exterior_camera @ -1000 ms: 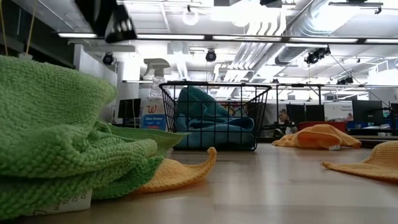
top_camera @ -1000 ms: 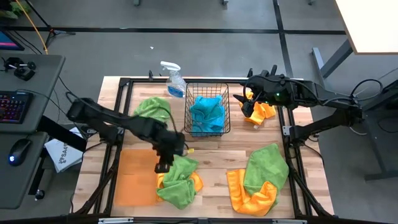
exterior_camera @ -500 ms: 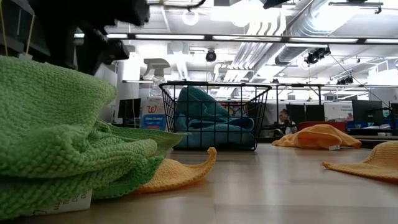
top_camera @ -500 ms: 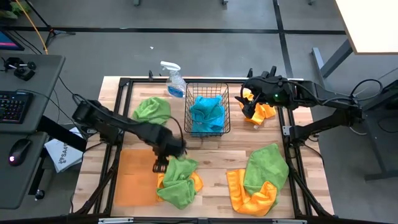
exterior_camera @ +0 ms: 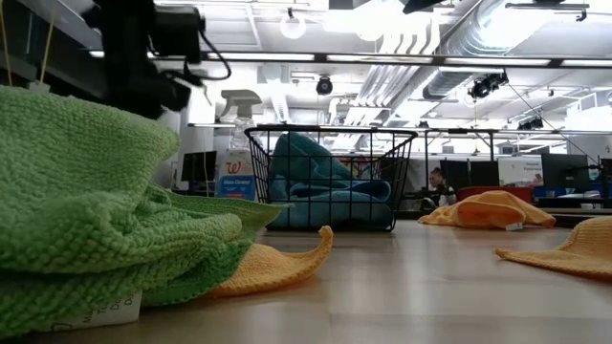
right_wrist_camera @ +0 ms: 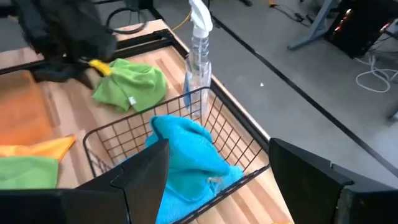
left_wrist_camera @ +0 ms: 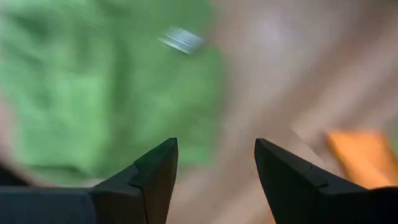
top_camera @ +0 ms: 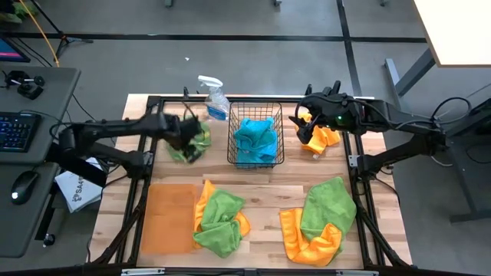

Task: Sort microfiber towel by color & place in baskets
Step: Put the top left green towel into the orange bin

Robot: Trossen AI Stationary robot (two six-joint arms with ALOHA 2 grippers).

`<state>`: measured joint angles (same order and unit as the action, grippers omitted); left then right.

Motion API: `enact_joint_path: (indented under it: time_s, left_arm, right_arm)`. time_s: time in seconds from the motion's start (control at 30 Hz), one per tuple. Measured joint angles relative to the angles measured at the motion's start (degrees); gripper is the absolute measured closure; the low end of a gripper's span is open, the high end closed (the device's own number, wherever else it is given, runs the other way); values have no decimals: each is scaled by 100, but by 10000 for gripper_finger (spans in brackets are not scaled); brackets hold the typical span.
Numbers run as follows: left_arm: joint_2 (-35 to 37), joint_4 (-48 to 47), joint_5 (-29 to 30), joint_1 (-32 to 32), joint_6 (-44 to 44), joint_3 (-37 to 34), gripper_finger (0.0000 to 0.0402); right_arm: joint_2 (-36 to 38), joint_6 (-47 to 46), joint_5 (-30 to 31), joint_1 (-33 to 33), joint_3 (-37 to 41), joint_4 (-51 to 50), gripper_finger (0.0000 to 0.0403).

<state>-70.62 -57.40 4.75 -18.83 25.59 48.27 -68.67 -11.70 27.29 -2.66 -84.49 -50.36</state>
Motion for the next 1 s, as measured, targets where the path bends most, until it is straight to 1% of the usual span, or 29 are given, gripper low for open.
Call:
enact_joint_path:
  time_s: [0.07, 0.13, 0.27, 0.4, 0.53, 0.6, 0.67, 0.7, 0.73, 0.8, 0.83, 0.87, 0.93, 1.0]
  left_arm:
    - [-171, 180, 182, -547, -262, 0, 199]
    - [-411, 323, 188, -1077, -588, 0, 199]
    - [-992, 372, 195, -1821, -1074, -2, 199]
    - [-1516, 495, 199, -2125, -1411, -2, 199]
    - [-1964, 579, 157, -2123, -1829, -2, 199]
    - [-2120, 658, 25, -2099, -1872, -2, 204]
    - [-2170, 673, -164, -2041, -1899, -2, 224]
    - [-2167, 663, -292, -1976, -1931, -2, 244]
    - [-2139, 633, -429, -1887, -1950, -2, 271]
    - [-1998, 528, -689, -1671, -1974, -4, 347]
    - [-1873, 467, -794, -1557, -1955, -7, 373]
    - [-1716, 425, -866, -1421, -1852, -9, 384]
    - [-1268, 316, -912, -1128, -1640, 22, 389]
    - [-657, 61, -921, -811, -1326, 214, 397]
  right_arm:
    - [-42, 12, 97, 0, 0, 129, 132]
    - [-96, 10, 116, 0, 0, 261, 132]
    - [-253, -118, 113, 1, 0, 433, 132]
    - [-430, -293, 111, 2, 0, 435, 132]
    - [-575, -397, 81, 2, 2, 439, 132]
    - [-595, -467, 72, 2, 2, 524, 132]
    - [-593, -479, -6, 1, 2, 597, 132]
    - [-581, -477, -55, 1, 2, 629, 132]
    - [-561, -460, -103, 0, 2, 640, 132]
    - [-507, -407, -151, 2, 2, 637, 132]
    - [-473, -368, -172, 2, 2, 637, 132]
    - [-430, -315, -189, 2, 2, 637, 132]
    - [-371, -181, -205, 2, 2, 648, 132]
    - [-318, -29, -221, 2, 2, 651, 132]
